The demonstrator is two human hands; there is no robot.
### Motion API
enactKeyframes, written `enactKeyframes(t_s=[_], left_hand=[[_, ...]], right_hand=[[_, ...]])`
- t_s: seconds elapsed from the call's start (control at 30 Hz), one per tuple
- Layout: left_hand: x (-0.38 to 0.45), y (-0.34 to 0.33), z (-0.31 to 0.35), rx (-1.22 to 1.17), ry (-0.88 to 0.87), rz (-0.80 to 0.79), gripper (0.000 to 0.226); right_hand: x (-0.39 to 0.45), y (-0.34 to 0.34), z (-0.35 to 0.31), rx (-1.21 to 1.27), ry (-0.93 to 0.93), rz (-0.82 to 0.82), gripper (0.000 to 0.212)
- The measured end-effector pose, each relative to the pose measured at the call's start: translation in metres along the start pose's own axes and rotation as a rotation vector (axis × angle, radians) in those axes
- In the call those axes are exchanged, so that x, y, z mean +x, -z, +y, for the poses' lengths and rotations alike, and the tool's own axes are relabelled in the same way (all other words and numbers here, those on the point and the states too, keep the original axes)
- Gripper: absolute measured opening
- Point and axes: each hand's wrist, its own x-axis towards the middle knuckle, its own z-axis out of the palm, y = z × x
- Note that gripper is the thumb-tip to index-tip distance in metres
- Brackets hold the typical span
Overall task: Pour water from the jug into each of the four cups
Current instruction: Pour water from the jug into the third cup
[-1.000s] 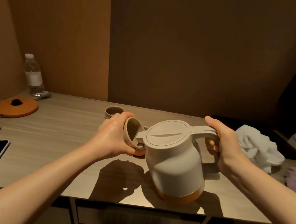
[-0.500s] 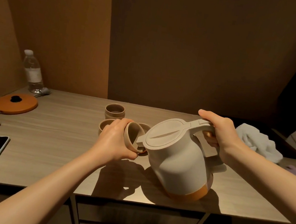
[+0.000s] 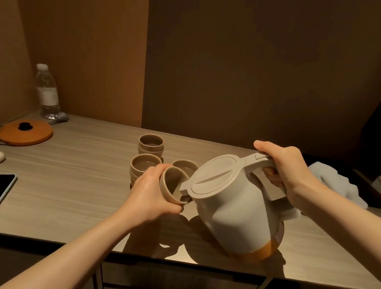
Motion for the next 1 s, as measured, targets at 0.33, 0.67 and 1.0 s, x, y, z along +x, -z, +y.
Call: enactKeyframes(t_s=[0.33, 0.67, 1.0], left_hand=[[-0.0014, -0.0062, -0.0056, -0.021, 0.000, 0.007, 0.089], [-0.0039, -0.0073, -0.0065, -0.053, -0.019, 0.012, 0.085], [-0.0052, -0.0075, -0.0080, -0.053, -0.003, 0.008, 0.090]], right_hand=[[0.0029, -0.0020, -0.0030, -0.005, -0.003, 0.002, 0.054], [0.0072, -0.0045, -0.0015, -0.105, -0.003, 0.026, 0.047], [0.0077, -0.0060, -0.0030, -0.116, -0.010, 0.008, 0.047]])
